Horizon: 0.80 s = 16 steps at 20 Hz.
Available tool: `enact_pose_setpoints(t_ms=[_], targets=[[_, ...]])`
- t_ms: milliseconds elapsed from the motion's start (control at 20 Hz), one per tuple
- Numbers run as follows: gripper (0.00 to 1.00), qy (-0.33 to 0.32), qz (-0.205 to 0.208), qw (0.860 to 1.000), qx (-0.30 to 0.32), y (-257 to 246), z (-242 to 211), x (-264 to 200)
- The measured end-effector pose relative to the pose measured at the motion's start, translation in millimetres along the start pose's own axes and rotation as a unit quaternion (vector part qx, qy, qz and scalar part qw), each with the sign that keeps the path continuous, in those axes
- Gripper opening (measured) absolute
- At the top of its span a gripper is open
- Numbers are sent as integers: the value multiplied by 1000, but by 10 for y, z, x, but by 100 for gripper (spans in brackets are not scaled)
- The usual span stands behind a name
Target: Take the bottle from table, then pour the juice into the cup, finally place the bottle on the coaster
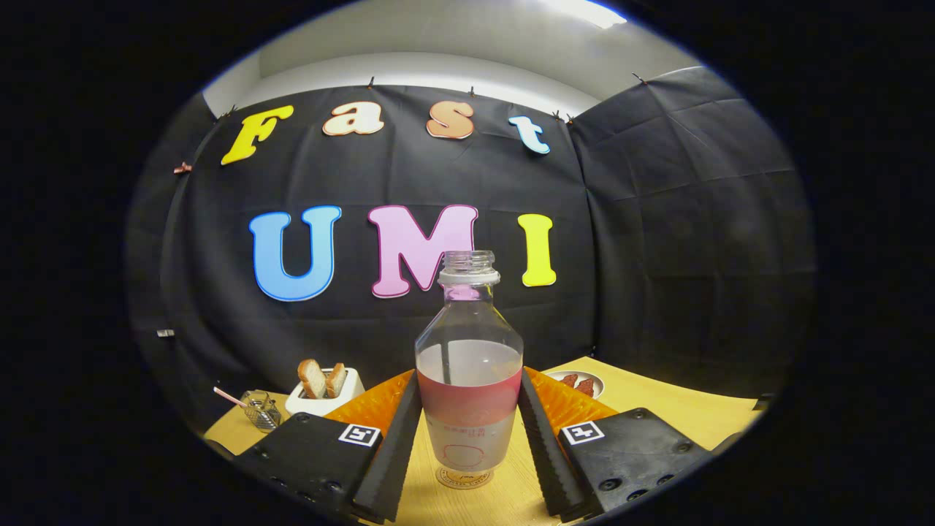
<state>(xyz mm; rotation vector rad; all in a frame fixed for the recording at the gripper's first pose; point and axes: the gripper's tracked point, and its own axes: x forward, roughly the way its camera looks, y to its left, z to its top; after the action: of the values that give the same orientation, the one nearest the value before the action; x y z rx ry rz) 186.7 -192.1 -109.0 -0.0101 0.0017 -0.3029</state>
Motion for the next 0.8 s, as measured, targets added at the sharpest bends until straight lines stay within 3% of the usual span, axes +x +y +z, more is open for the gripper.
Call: enact_pose_setpoints(t_ms=[800], targets=[[75,7,-62,995,-80,404,-1142,742]])
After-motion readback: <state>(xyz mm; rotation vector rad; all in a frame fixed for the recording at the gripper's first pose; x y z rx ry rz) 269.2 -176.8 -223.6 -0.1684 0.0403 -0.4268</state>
